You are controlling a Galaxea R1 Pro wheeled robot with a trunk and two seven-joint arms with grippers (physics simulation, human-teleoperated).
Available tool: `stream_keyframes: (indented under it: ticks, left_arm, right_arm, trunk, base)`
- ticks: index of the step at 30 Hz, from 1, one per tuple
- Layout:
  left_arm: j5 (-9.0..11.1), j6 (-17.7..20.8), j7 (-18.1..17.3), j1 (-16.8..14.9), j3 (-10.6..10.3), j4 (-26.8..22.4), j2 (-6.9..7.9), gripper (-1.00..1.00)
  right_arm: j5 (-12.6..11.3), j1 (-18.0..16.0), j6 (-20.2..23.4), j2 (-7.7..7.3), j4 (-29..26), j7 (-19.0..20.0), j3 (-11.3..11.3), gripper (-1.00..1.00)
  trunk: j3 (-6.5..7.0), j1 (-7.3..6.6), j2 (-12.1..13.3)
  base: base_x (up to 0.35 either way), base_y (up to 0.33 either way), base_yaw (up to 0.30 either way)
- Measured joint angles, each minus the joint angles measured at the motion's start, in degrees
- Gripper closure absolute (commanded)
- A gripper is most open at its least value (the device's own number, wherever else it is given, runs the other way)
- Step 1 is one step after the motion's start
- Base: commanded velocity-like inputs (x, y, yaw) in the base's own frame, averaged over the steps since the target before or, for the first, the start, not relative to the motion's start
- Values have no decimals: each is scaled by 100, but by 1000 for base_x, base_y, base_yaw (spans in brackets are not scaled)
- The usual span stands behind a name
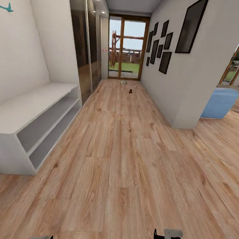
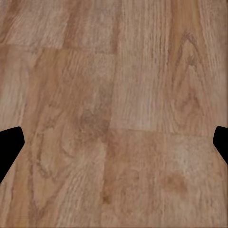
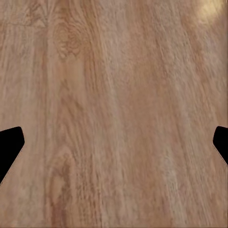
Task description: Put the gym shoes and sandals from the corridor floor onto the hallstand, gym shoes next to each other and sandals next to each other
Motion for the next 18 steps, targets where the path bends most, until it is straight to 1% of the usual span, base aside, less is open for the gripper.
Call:
stream_keyframes:
  ticks: [18]
  left_arm:
    - [0,0,0,-1,0,0,0,-100]
  right_arm:
    - [0,0,0,0,0,0,-1,-100]
  trunk:
    - [0,0,0]
  base:
    - [337,0,-9]
